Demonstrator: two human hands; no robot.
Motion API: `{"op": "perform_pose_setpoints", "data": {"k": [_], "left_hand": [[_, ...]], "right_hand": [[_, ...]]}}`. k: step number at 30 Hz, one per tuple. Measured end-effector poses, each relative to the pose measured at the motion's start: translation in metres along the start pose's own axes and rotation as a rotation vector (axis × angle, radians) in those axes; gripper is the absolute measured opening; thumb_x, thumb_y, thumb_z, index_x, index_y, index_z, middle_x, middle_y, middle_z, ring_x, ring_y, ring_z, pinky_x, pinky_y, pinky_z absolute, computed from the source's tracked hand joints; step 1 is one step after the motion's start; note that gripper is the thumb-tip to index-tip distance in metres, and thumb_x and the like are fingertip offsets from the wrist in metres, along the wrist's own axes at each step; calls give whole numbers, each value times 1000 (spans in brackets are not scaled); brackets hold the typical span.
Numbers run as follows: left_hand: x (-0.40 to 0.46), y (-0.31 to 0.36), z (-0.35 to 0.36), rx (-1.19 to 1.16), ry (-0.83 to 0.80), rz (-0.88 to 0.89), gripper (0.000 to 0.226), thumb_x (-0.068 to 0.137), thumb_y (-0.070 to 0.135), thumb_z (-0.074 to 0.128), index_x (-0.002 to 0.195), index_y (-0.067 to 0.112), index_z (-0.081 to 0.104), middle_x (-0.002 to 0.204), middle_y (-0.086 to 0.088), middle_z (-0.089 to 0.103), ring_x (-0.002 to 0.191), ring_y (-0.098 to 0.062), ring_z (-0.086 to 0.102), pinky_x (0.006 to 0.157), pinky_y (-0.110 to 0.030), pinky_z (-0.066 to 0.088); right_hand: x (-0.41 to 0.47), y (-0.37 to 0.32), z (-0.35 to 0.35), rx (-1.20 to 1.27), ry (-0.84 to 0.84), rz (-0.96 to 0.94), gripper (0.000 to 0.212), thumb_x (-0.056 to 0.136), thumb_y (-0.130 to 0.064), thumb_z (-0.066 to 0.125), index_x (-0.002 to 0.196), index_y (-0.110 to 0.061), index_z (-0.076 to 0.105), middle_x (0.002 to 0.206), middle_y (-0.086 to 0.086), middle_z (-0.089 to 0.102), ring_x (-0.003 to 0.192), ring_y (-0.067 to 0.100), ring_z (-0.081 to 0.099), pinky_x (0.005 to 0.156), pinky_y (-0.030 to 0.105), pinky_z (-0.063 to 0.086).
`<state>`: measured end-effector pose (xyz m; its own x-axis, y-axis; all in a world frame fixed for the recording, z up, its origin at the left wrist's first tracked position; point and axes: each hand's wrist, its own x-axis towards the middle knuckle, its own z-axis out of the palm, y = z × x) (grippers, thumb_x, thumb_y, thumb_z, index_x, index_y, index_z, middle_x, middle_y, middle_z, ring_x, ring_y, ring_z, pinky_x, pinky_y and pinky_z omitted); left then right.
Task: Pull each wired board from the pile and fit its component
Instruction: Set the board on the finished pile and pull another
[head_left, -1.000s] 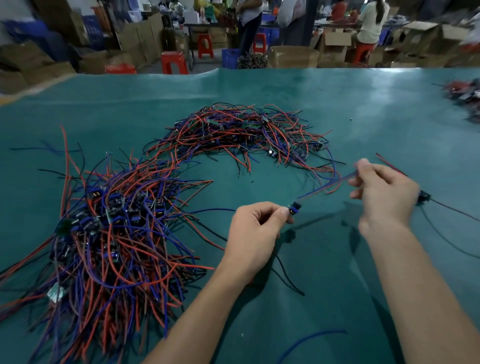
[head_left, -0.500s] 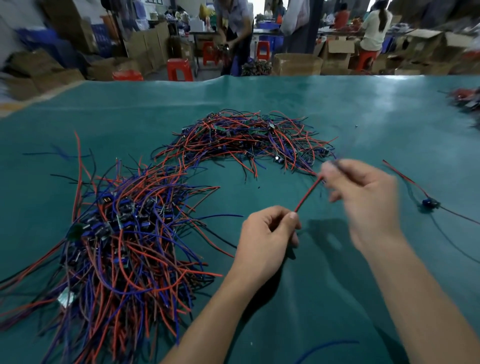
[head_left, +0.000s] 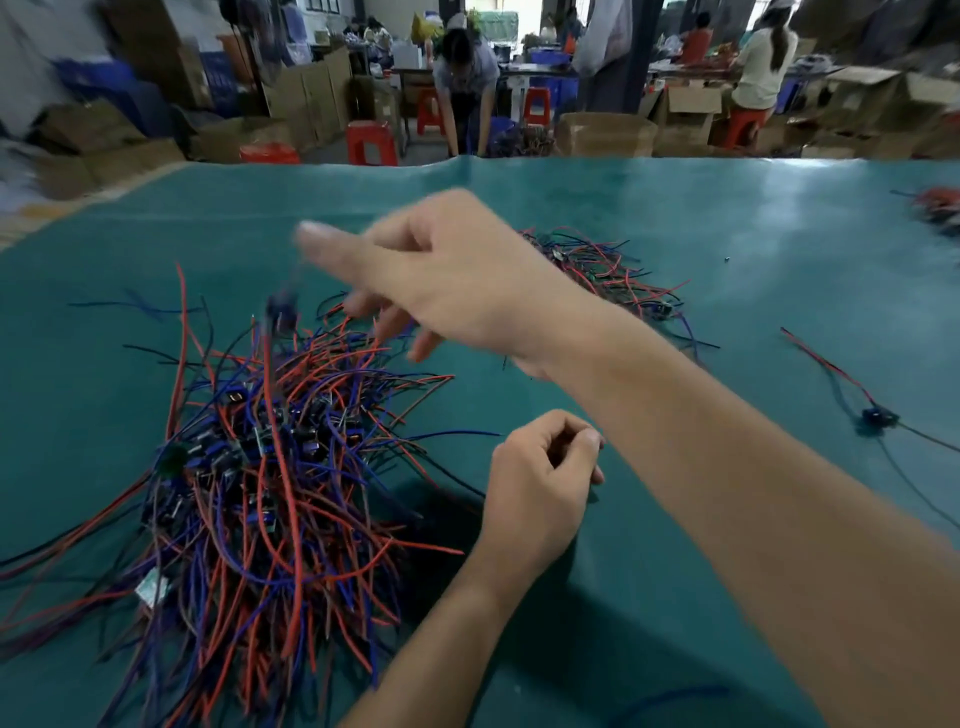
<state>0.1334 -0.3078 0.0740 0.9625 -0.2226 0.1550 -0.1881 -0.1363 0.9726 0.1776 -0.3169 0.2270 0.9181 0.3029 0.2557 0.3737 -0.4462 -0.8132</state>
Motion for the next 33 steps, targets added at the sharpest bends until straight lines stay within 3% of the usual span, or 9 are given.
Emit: {"op": "perform_pose_setpoints", "data": {"k": [2, 4, 7, 9, 13, 21, 28, 30, 33], "left_hand": [[1, -1, 1, 4, 17, -25, 24, 96, 12, 58, 74, 21, 64, 63, 4, 68, 58, -1, 58, 59, -16, 43], [1, -2, 2, -2, 19, -29, 17, 96, 15, 58, 83, 21, 67, 66, 2, 69, 62, -4, 62, 63, -20, 46], [1, -2, 1, 3, 18, -16, 15, 94, 11, 57, 86, 19, 68, 64, 4, 69, 60, -3, 61, 60, -17, 46], [2, -2, 1, -7, 19, -32, 17, 93, 10, 57, 85, 20, 67, 62, 5, 68, 59, -7, 62, 61, -24, 52], [3, -2, 2, -17, 18, -53, 21, 93, 8, 56, 83, 22, 66, 60, 5, 67, 59, -9, 63, 64, -26, 53], [2, 0, 2, -29, 18, -65, 18, 94, 8, 56, 86, 20, 67, 61, 4, 67, 59, -10, 63, 62, -23, 52], [4, -2, 1, -39, 28, -74, 18, 94, 7, 56, 86, 20, 67, 60, 4, 67, 59, -11, 63, 62, -20, 51], [4, -3, 2, -36, 29, -72, 18, 94, 7, 56, 86, 20, 67, 60, 4, 67, 59, -11, 63, 63, -22, 51], [4, -4, 1, -18, 30, -55, 18, 94, 8, 57, 86, 20, 67, 60, 4, 67, 60, -9, 64, 62, -19, 50]], "right_hand": [[20, 37, -12, -319, -10, 104, 51, 93, -54, 64, 93, -5, 75, 85, 11, 74, 81, 28, 71, 69, 36, 60], [32, 83, -33, -675, 34, 220, 28, 92, -42, 66, 106, -20, 75, 107, 11, 71, 105, 28, 64, 88, 33, 53], [24, 144, -59, -915, -5, 554, 43, 94, -37, 62, 136, -26, 59, 143, 18, 47, 135, 41, 40, 112, 48, 39], [14, 168, -71, -952, 10, 596, 41, 96, -36, 60, 135, -24, 61, 141, 18, 51, 133, 43, 41, 110, 48, 41], [8, 179, -80, -816, 219, 509, 27, 87, -11, 59, 107, -16, 76, 108, 18, 73, 101, 37, 62, 85, 36, 53], [2, 186, -84, -753, 277, 504, 20, 85, -6, 71, 79, -25, 70, 106, 13, 74, 103, 35, 66, 90, 37, 55], [4, 186, -87, -655, 212, 640, 24, 84, -10, 66, 105, -14, 77, 114, 18, 71, 109, 36, 64, 96, 38, 54], [2, 189, -87, -644, 210, 656, 18, 86, -23, 70, 101, -17, 76, 111, 17, 71, 106, 34, 65, 94, 37, 55], [2, 193, -84, -707, 248, 668, 40, 86, -48, 74, 109, -15, 67, 114, 15, 68, 108, 36, 63, 89, 38, 53]]}}
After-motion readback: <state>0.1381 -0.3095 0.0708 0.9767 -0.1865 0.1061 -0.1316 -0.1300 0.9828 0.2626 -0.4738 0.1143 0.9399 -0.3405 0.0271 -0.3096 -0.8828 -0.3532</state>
